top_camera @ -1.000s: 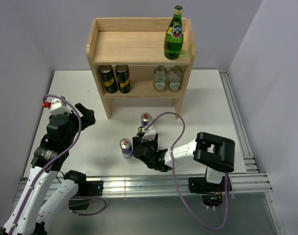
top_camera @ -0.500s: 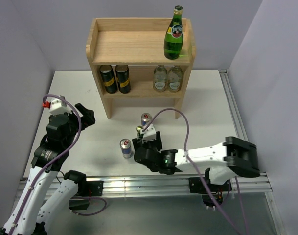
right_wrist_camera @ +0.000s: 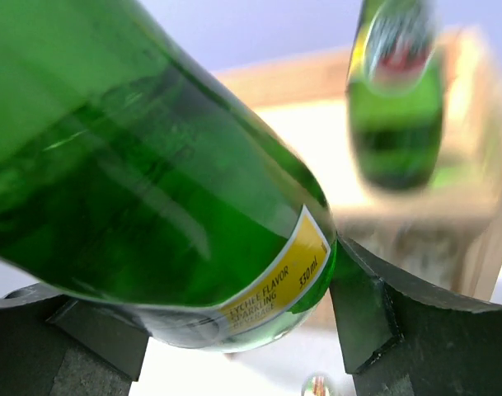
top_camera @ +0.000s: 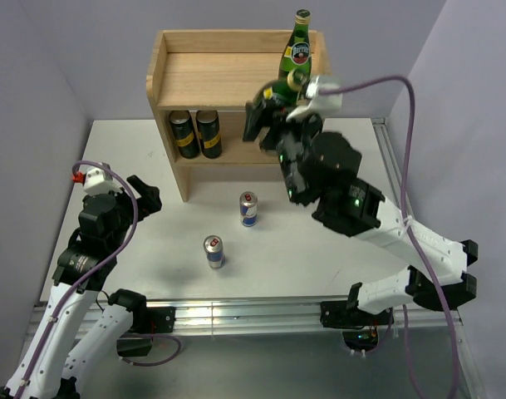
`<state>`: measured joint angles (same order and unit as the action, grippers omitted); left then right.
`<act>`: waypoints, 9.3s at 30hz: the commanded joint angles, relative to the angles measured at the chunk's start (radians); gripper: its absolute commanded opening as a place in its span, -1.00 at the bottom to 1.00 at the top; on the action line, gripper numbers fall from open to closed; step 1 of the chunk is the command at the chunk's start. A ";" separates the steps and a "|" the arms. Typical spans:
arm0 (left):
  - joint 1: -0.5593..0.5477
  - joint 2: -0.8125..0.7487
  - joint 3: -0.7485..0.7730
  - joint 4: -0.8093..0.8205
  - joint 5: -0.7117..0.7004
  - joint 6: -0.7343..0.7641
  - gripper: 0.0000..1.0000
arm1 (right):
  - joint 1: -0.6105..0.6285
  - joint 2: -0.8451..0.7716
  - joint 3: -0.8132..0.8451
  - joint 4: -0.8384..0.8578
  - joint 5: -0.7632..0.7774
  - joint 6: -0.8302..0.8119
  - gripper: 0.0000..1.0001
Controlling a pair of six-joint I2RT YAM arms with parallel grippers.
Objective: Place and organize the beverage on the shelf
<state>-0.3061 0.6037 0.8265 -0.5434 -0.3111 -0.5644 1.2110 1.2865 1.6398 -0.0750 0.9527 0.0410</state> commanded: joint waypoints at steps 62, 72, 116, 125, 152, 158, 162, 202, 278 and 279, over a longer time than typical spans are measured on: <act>0.005 -0.007 0.008 0.016 0.023 0.015 0.99 | -0.291 0.171 0.080 -0.066 -0.143 0.068 1.00; 0.005 -0.004 0.008 0.017 0.029 0.017 0.99 | 0.005 -0.088 -0.548 -0.022 -0.104 0.362 1.00; -0.840 0.050 -0.276 0.115 -0.488 -0.466 0.99 | -0.235 0.453 -0.785 0.558 -0.312 0.412 -0.78; -1.198 0.169 -0.199 -0.052 -0.830 -0.673 0.99 | -0.238 0.439 -0.787 0.541 -0.307 0.412 -1.00; -1.176 0.597 -0.404 0.520 -0.942 -0.572 0.99 | -0.228 0.042 -0.758 0.238 -0.272 0.372 -1.00; -1.082 0.642 -0.443 0.671 -0.879 -0.467 0.99 | -0.186 -0.058 -0.540 0.060 -0.325 0.315 -1.00; -1.041 0.703 -0.464 0.831 -0.829 -0.399 0.93 | -0.153 -0.021 -0.281 -0.104 -0.416 0.267 -1.00; -1.015 0.917 -0.454 0.941 -0.763 -0.448 -0.24 | -0.243 0.651 0.885 -0.273 -0.290 -0.178 -1.00; -1.069 0.341 0.370 0.201 -0.801 0.260 -0.99 | 0.137 -0.347 -0.366 -0.092 0.101 0.169 0.76; -1.005 0.349 0.451 0.239 -0.777 0.379 -0.99 | 0.137 -0.390 -0.420 -0.129 0.106 0.200 0.76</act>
<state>-1.4014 0.9569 1.1095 -0.4656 -1.0904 -0.5785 1.3380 0.9550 1.3075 -0.1448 0.9997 0.1093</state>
